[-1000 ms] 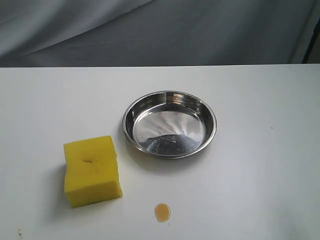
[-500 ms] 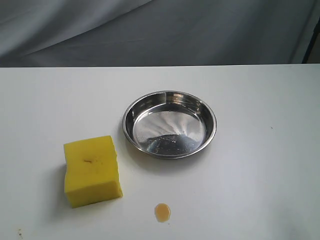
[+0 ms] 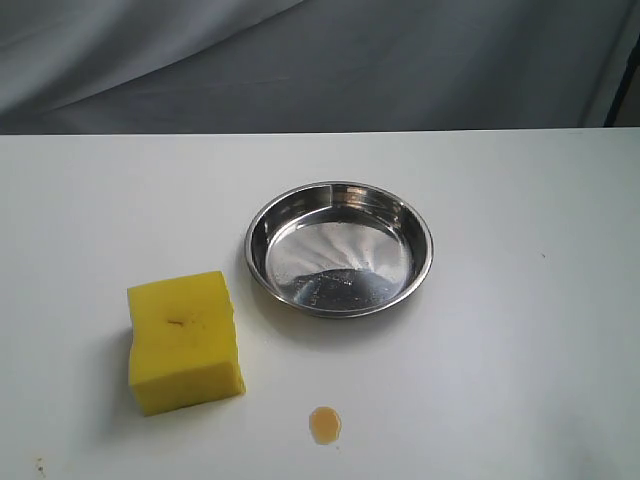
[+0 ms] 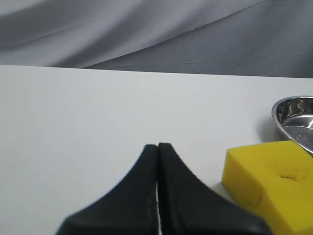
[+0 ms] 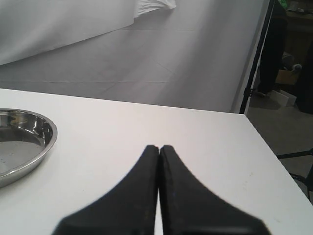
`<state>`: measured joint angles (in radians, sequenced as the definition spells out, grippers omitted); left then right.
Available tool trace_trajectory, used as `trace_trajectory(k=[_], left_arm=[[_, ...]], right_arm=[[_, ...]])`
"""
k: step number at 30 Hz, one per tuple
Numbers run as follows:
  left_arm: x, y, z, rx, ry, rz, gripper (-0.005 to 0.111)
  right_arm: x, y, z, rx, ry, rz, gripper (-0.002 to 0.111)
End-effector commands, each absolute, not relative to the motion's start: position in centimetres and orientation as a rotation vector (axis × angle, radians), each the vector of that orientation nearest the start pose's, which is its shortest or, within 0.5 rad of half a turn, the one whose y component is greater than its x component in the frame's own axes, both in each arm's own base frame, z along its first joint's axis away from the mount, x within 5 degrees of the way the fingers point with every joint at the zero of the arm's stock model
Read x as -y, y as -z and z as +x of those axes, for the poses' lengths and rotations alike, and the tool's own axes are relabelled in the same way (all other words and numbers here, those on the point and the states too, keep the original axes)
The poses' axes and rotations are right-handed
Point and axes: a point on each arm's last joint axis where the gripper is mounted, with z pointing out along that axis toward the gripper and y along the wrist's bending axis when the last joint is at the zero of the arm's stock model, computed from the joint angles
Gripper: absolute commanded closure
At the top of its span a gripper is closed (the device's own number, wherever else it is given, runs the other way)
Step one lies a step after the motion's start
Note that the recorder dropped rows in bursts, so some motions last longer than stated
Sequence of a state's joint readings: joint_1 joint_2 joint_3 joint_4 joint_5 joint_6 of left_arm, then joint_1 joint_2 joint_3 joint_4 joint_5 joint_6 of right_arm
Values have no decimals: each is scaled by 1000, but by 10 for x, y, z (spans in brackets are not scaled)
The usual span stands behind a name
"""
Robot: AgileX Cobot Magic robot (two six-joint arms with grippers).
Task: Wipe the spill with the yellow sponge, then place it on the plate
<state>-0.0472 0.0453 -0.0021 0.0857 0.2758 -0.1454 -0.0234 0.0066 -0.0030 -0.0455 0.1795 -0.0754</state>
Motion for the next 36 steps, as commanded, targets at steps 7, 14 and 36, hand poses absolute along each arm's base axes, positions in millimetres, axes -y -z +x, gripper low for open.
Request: trace_trajectory(k=[7,14,36], left_arm=[[1,-187,58,-1793,58,-34,107],[1,-187,58,-1793,58,-34,107],[1,-187,58,-1793,58,-34,107]], right_arm=[[1,-203,56,-1598,87,-53,108],[5,-237,51,-1208,-62,126,108],[0,-323,36,-1090,-202,135,108]])
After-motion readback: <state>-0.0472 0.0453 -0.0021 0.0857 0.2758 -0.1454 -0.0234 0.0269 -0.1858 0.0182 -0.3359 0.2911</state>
